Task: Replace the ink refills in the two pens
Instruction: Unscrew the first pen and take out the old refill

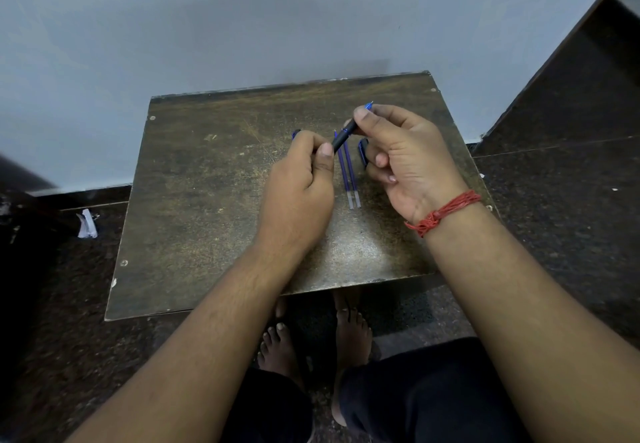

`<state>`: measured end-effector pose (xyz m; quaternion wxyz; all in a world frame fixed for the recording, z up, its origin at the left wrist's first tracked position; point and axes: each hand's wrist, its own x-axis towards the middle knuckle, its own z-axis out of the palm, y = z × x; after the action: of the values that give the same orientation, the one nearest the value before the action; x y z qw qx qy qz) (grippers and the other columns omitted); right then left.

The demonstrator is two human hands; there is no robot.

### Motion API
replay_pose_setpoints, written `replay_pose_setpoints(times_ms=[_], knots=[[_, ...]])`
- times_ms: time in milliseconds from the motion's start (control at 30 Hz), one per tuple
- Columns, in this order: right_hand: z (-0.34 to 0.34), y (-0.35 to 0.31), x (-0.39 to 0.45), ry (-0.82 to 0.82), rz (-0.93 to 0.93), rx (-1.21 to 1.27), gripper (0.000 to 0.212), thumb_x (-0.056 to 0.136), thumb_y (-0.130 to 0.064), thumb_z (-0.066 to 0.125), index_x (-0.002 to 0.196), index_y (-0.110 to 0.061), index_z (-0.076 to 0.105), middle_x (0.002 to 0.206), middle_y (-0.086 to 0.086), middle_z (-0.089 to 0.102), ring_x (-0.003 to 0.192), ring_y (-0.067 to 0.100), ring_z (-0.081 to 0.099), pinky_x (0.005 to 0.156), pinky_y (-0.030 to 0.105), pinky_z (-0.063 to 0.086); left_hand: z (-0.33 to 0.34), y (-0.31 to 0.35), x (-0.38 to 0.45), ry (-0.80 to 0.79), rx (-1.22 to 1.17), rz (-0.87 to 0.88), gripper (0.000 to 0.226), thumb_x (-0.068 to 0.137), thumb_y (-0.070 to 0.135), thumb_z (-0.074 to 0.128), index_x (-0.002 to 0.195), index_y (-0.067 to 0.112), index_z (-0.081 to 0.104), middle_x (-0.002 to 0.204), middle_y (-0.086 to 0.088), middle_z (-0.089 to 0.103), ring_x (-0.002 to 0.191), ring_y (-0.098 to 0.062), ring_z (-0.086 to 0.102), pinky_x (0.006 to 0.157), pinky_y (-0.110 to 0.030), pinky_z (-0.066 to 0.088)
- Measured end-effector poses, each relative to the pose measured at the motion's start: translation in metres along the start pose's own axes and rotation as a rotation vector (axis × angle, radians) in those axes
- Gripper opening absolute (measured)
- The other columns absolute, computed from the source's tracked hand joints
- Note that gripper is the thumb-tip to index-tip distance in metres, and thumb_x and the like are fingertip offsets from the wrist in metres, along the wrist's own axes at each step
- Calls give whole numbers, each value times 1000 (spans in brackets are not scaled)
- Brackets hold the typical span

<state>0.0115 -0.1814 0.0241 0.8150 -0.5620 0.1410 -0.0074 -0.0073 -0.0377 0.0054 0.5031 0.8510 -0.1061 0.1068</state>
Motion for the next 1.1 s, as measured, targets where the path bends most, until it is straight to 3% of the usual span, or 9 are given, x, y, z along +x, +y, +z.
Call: replay_pose_setpoints(times_ms=[100, 200, 300, 400, 500, 633, 833, 967, 1100], knots=[[0, -2, 0, -47, -6, 55, 18, 93, 0, 61, 110, -5, 60, 102, 13, 77, 39, 5, 36, 34, 16, 23, 0, -1, 1, 6, 1, -8, 19, 104, 22, 46, 91, 13, 56, 61, 12, 44, 52, -2, 42, 48, -16, 26], [-1, -3, 0, -44, 4, 92, 27, 92, 3, 55, 119, -3, 53, 108, 15, 76, 38, 6, 39, 33, 17, 24, 0, -1, 0, 4, 4, -7, 19, 104, 23, 46, 92, 11, 56, 60, 11, 45, 52, -3, 41, 49, -21, 27], [-1, -1, -1, -31, 6, 68, 18, 93, -4, 61, 110, -7, 57, 108, 13, 76, 40, 7, 39, 34, 17, 23, 0, -1, 0, 2, 5, -6, 20, 104, 23, 45, 92, 11, 56, 59, 11, 44, 51, -4, 40, 49, -23, 28], [-1, 1, -1, -2, 10, 17, 11, 90, -18, 73, 92, -14, 62, 89, 5, 73, 41, 5, 38, 34, 16, 23, 0, 0, 0, 5, 3, 0, 20, 104, 23, 46, 92, 11, 56, 60, 11, 44, 52, -3, 41, 49, -21, 28], [0, 2, -1, 14, 12, -18, 14, 89, -20, 75, 82, -17, 63, 79, 3, 67, 43, 6, 36, 35, 16, 24, 0, 0, 1, 3, 4, 2, 20, 104, 22, 46, 91, 11, 56, 60, 11, 44, 52, -3, 41, 48, -19, 28], [0, 0, -1, 1, 4, -27, 3, 90, -13, 72, 91, -12, 69, 86, 11, 68, 43, 6, 35, 36, 17, 24, 0, 0, 0, 3, -4, -3, 19, 104, 21, 46, 89, 14, 54, 60, 12, 44, 52, -3, 41, 47, -16, 27], [-1, -2, 0, -57, -7, 33, 25, 91, 3, 55, 115, -1, 63, 108, 14, 76, 40, 6, 39, 35, 17, 23, 0, 0, 1, 1, 6, -14, 19, 105, 21, 46, 91, 12, 55, 60, 11, 45, 52, -2, 42, 50, -20, 28], [-1, 0, -1, -33, -4, 19, 4, 93, -12, 66, 97, -13, 65, 98, 8, 75, 41, 6, 39, 35, 16, 22, 0, 1, 0, -4, 1, -12, 19, 104, 22, 46, 89, 13, 55, 60, 11, 45, 52, -2, 41, 49, -19, 28], [-1, 2, -1, 7, -5, -28, 14, 90, -22, 73, 83, -17, 62, 81, 3, 62, 42, 5, 36, 35, 15, 24, 0, 1, 0, 0, 3, -7, 19, 104, 21, 46, 88, 14, 54, 58, 11, 44, 52, -2, 42, 48, -19, 28]])
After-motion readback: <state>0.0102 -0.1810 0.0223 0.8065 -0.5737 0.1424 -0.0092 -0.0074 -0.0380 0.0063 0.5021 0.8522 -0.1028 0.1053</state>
